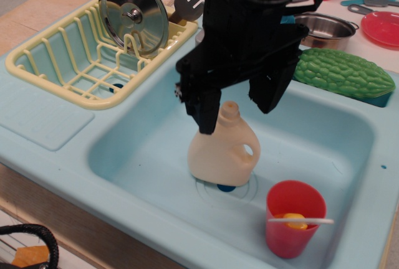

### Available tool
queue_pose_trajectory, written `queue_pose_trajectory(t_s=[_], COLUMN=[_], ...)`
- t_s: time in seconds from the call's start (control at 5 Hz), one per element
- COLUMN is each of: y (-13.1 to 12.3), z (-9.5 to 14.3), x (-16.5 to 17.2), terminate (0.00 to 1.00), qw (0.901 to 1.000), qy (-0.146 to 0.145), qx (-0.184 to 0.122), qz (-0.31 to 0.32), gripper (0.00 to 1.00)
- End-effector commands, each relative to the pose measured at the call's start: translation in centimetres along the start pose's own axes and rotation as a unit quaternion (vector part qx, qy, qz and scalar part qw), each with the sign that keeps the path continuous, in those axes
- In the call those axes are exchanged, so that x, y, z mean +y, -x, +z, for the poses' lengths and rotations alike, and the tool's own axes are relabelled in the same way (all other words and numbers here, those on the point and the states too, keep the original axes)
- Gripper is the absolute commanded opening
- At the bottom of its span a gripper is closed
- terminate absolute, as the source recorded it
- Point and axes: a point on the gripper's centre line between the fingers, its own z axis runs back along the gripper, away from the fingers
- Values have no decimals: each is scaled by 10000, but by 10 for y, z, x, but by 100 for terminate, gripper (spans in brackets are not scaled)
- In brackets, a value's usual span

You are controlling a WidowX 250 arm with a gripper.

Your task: Put detergent from sink into drying rack

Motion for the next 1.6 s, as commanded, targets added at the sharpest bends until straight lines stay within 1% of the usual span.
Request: queue_pose_trajectory(t_s=[0.0,0.2,0.4,0.8,1.0,1.2,1.4], y=[0,1,4,4,-2,-30,-54], z=[-7,-15,-23,-26,-13,25,57], x=[0,0,-1,-2,2,9,20], terminate=[0,0,0,0,0,0,0], qw=[9994,9994,9994,9991,9977,9944,9894], qy=[267,300,267,348,376,198,35], qx=[-100,-35,-119,-218,-557,-1022,-1421], qz=[175,175,193,83,35,-205,-287], gripper=[100,100,0,0,0,0,0])
